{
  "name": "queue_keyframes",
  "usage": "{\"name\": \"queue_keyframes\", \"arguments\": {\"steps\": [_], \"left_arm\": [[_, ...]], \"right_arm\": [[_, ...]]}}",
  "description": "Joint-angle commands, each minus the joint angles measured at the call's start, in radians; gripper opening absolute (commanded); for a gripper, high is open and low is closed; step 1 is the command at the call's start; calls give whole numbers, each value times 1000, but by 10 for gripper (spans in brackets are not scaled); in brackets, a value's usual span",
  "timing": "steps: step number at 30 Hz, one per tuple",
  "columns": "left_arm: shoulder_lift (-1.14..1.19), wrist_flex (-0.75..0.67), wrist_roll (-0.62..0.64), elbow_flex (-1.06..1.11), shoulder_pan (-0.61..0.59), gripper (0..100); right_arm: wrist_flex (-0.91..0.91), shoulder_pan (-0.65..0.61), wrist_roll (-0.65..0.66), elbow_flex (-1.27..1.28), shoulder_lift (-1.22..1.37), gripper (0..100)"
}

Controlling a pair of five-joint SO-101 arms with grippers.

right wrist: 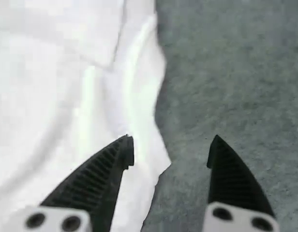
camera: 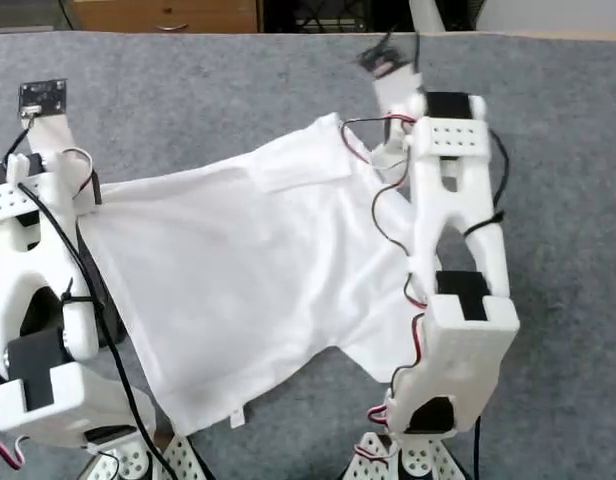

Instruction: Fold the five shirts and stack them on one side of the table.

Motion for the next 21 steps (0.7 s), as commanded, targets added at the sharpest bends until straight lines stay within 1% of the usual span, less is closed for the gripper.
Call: {"name": "queue_keyframes", "arguments": {"steps": [1,6,10,12,15,16,17,19,21], "left_arm": [[-8,3,11,-7,-8,29],[-14,-15,14,54,13,29],[-18,-8,8,64,7,29],[-18,-8,6,62,-2,29],[-18,12,6,56,-22,29],[-18,28,3,53,-24,29],[-18,41,-20,50,-24,29],[-18,60,-83,44,-22,29],[-18,43,-104,44,-45,29]], "right_arm": [[72,-51,78,-16,10,260],[-84,-29,94,111,111,258],[-117,-20,94,159,216,256],[-107,-20,91,162,246,208],[-68,-20,86,156,249,31],[-46,-18,86,156,249,9],[-25,-18,92,162,249,34],[21,-18,95,180,251,17],[60,-2,120,211,242,15]]}}
